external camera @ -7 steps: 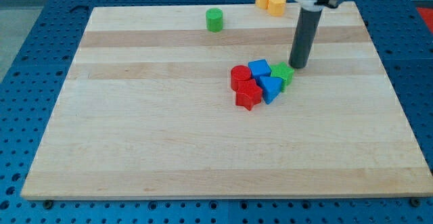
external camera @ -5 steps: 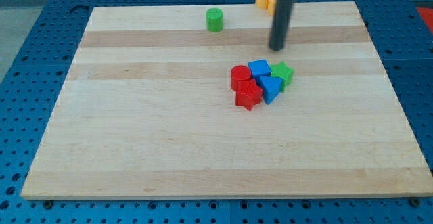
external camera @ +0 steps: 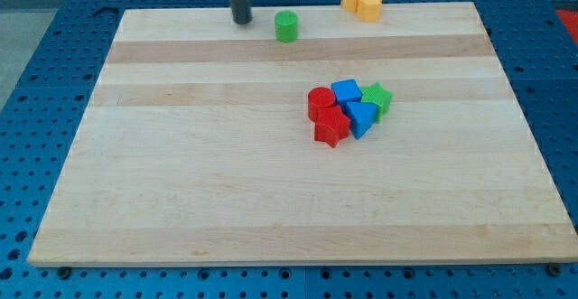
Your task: Slide the green circle closer to green star
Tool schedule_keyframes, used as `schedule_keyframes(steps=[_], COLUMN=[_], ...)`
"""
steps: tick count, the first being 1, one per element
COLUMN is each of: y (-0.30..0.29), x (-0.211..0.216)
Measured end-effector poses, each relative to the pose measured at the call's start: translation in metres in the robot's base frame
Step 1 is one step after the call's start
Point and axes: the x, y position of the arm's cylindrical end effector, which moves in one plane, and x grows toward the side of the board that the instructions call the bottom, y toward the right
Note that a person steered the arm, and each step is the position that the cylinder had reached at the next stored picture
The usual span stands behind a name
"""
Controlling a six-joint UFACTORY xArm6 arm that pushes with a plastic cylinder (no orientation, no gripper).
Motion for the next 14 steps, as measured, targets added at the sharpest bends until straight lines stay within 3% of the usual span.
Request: schedule_keyframes(steps=[6, 8, 9, 12, 14], y=[0.244, 0.262, 0.283, 0.289, 0.315], x=[0.104, 0.069, 0.086, 0.190, 0.192])
